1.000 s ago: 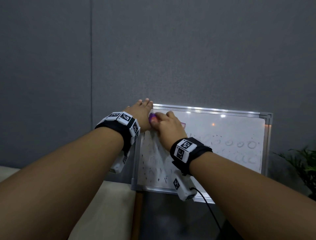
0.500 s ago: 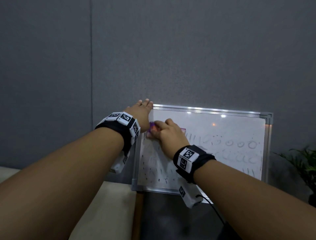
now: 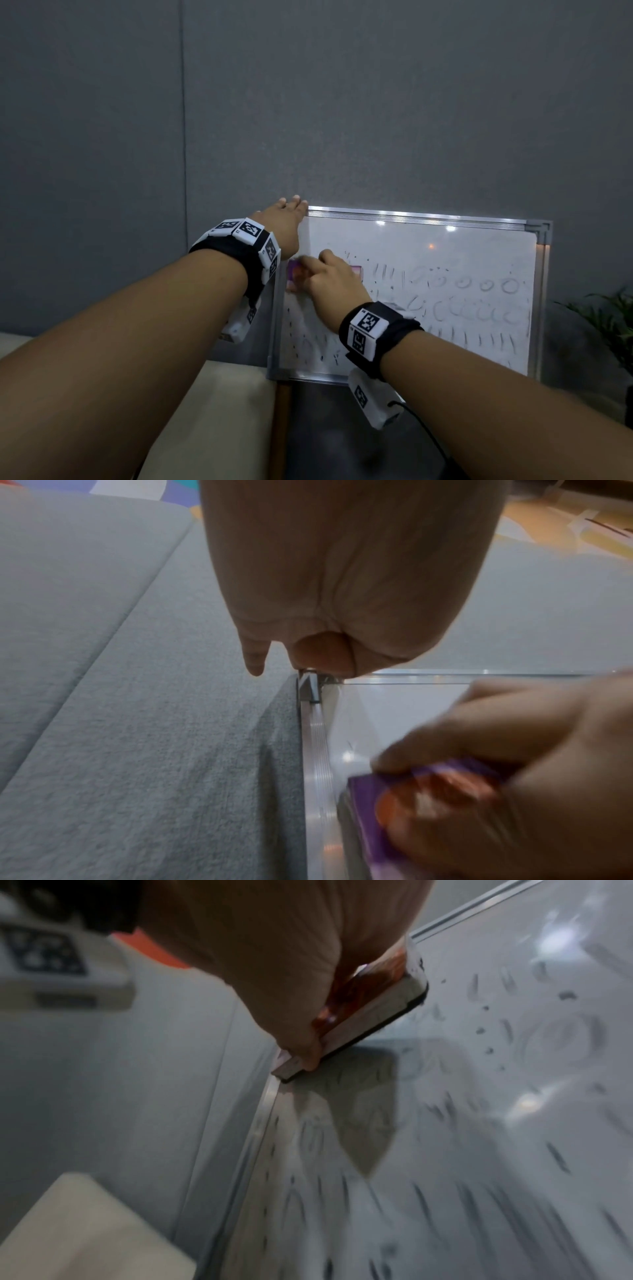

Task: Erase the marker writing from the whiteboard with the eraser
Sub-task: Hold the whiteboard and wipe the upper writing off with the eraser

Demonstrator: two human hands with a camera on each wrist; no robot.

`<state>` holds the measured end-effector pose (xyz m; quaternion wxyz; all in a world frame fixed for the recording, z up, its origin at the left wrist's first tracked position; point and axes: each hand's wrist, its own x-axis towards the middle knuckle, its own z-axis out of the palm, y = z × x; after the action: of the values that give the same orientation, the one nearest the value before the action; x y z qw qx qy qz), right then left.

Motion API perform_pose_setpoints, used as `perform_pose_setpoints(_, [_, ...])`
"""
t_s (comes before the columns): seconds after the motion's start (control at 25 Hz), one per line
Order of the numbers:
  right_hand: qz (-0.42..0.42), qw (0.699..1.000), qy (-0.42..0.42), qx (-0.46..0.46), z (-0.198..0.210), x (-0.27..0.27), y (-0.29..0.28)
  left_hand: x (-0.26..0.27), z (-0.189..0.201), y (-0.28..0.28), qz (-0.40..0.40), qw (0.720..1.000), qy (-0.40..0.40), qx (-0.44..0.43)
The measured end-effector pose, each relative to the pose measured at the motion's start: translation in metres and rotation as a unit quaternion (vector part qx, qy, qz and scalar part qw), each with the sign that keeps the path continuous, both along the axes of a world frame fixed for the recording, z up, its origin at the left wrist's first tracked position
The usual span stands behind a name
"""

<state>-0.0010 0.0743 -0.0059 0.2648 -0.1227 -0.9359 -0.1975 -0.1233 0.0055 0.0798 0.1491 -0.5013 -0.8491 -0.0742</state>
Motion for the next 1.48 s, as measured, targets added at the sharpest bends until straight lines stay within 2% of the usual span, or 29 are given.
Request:
perform_pose_setpoints(0.08, [0.010,0.999,-0.031,0.024,-0.007,0.008,0.000,-0.001,0.000,0.001,0.001,1.000,-0.003,0.000])
perform_pose_setpoints(0.2, [-0.007,0.999,0.017,0.039,0.002,0.017,0.004,-0.001,0.000,0.001,-0.002,1.000,0.001,0.005])
perform_pose_setpoints(0.36, [-0.013,0.998,0.055,0.011,0.010,0.007,-0.004,-0.001,0.000,0.002,-0.003,1.000,0.004,0.008])
perform_pose_setpoints(0.44, [0.002,1.000,0.020,-0.009,0.003,0.003,-0.009,-0.001,0.000,0.002,-0.001,1.000,0.005,0.006])
perform_pose_setpoints(0.56, [-0.001,0.999,-0.037,0.019,-0.003,0.011,-0.010,0.000,0.000,0.002,0.008,1.000,0.004,0.001])
perform_pose_setpoints(0.8, [-0.014,0.997,0.070,0.010,0.014,0.006,0.001,0.000,0.001,0.002,-0.002,1.000,0.004,0.007])
perform_pose_setpoints(1.04, [0.010,0.999,-0.021,0.042,-0.014,0.014,0.003,0.000,0.000,0.001,0.005,1.000,0.002,0.005])
perform_pose_setpoints(1.28, [-0.034,0.994,0.100,0.034,0.014,0.019,0.017,0.000,0.000,0.002,0.001,1.000,-0.004,0.021])
perform_pose_setpoints(1.4, [-0.015,0.998,0.057,0.020,-0.003,0.016,0.013,0.000,-0.002,0.001,-0.003,1.000,0.008,0.021])
perform_pose_setpoints(1.48, [-0.018,0.998,0.030,0.044,-0.014,0.022,0.013,0.001,-0.002,0.002,-0.002,1.000,0.003,0.021])
